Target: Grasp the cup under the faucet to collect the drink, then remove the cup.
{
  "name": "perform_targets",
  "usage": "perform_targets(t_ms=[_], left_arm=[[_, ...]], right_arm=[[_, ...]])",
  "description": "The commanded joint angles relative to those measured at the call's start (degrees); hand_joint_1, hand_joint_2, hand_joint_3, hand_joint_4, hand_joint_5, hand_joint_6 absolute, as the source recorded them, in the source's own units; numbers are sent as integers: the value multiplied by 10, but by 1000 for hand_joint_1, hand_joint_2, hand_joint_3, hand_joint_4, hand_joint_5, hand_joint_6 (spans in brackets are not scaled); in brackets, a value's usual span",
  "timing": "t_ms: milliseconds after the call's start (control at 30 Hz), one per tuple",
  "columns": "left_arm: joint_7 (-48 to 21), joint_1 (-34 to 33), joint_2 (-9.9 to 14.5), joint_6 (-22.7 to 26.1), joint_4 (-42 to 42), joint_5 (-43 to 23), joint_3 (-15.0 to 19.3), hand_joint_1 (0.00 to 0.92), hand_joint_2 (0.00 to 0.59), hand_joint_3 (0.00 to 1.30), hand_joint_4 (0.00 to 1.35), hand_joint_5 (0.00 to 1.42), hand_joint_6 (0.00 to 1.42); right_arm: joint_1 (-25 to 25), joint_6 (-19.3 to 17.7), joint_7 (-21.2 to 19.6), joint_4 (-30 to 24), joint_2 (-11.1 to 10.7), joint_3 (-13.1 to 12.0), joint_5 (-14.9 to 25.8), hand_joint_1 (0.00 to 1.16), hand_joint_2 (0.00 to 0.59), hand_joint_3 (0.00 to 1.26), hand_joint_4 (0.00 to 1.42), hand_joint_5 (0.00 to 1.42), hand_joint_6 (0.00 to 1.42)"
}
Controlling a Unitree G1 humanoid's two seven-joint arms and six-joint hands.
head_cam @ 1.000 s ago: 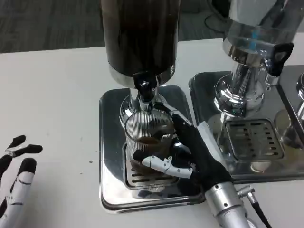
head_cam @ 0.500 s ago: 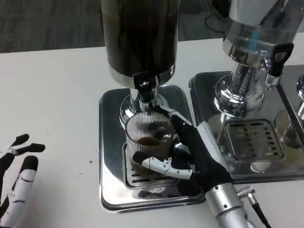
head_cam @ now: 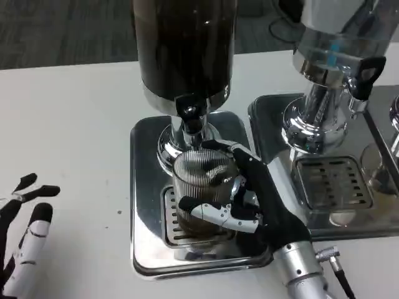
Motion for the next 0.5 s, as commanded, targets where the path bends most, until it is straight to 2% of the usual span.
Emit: perform_targets(t_ms=[33, 333, 500], left_arm=[[-6, 0, 3, 7, 2, 3, -5, 0, 243, 464, 154, 235, 74], [-14, 0, 12, 12, 5, 5, -6, 0, 236, 463, 148, 235, 74], [-17, -4, 22, 18, 4, 17, -11, 0, 235, 453, 148, 235, 66]], right_arm=[[8, -8, -11, 6, 1, 0, -4, 898, 186, 355, 627, 893, 1215], [9, -16, -26, -3, 4, 4, -14, 915, 178, 375, 636, 938, 1292], [23, -19, -58, -28, 5, 2, -34, 925, 173, 386, 646, 946, 1324]])
